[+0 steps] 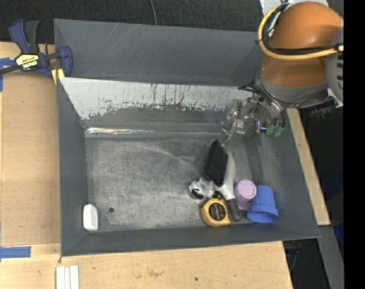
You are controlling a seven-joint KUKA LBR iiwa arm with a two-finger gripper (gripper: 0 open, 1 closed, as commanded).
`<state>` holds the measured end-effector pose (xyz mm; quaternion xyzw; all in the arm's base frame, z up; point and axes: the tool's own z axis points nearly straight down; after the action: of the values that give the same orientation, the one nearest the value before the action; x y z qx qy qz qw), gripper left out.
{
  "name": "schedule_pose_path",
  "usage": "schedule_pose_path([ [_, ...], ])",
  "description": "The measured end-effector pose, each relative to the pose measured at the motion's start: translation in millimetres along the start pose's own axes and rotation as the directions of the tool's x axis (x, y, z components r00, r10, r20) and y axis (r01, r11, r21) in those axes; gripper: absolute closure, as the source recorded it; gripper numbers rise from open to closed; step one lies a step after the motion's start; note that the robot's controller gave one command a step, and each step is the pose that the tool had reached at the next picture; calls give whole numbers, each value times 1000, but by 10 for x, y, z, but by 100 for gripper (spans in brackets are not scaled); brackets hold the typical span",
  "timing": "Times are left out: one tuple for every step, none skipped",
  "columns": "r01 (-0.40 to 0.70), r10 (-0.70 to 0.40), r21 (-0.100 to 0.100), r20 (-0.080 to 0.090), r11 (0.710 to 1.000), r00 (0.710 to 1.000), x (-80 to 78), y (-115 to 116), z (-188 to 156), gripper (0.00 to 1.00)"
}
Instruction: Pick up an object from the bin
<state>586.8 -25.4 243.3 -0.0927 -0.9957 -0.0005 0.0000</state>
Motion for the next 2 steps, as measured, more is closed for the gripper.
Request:
schedule_pose_path([
  [42,-42,1,-1,999,999,11,21,1046,0],
  [42,-42,0,3,999,999,4,26,1011,0],
])
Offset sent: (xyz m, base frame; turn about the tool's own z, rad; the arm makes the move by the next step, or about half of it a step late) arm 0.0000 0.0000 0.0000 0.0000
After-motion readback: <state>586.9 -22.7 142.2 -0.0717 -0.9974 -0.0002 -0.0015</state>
